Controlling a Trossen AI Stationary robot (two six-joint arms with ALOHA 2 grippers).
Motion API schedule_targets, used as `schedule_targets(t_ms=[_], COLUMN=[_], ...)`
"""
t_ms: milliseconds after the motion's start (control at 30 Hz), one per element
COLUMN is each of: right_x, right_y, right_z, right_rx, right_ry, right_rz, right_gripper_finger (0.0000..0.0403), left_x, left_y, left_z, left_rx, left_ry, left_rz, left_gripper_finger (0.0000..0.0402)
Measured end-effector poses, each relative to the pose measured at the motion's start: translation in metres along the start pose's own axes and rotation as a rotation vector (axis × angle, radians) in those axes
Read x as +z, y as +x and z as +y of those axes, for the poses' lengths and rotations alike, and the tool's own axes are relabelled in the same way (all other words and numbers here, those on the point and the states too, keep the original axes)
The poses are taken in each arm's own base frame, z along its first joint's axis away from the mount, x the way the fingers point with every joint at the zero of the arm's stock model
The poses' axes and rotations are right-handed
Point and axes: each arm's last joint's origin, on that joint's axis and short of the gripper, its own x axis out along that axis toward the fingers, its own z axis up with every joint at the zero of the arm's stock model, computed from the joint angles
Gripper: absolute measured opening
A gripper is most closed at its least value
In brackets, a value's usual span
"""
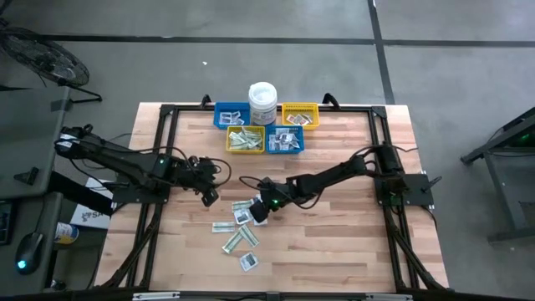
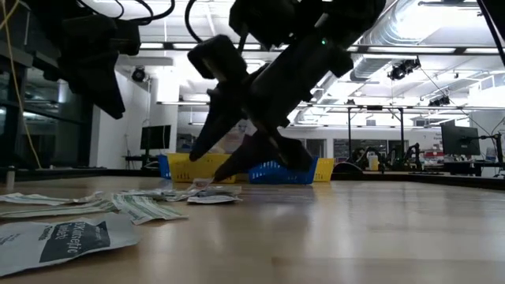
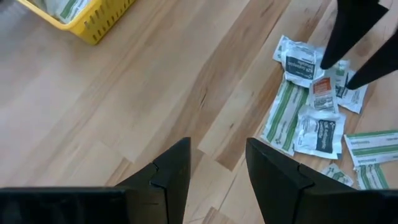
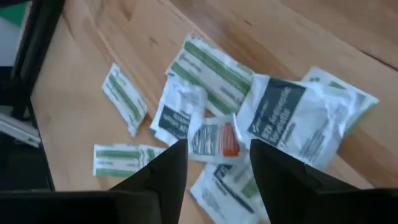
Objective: Pick & Place First Aid Supplies
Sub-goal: Put the orange ointment pack into the right yellow bin
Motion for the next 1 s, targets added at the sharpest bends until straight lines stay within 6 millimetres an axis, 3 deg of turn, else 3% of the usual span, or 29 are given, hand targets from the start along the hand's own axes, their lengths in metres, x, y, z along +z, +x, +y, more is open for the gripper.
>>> schedule_targets(t_ms=[400, 1000], right_x=[-0.002, -0.013], right_y=[0.002, 0.004], right_z=[0.001, 0.003], right_rx=[-0.004, -0.013], right_ry=[-0.025, -0.096], right_rz=[-0.017, 0.015], right_gripper_finger=[0.0143, 0.0138], left_x=[0.000, 0.000], left_y=[0.000, 0.000], left_z=[0.000, 0.000], left_rx=[-0.002, -0.009], left_ry=[0.006, 0.027], left_rz=[0.006, 0.011], left_gripper_finger=[0.0154, 0.0154])
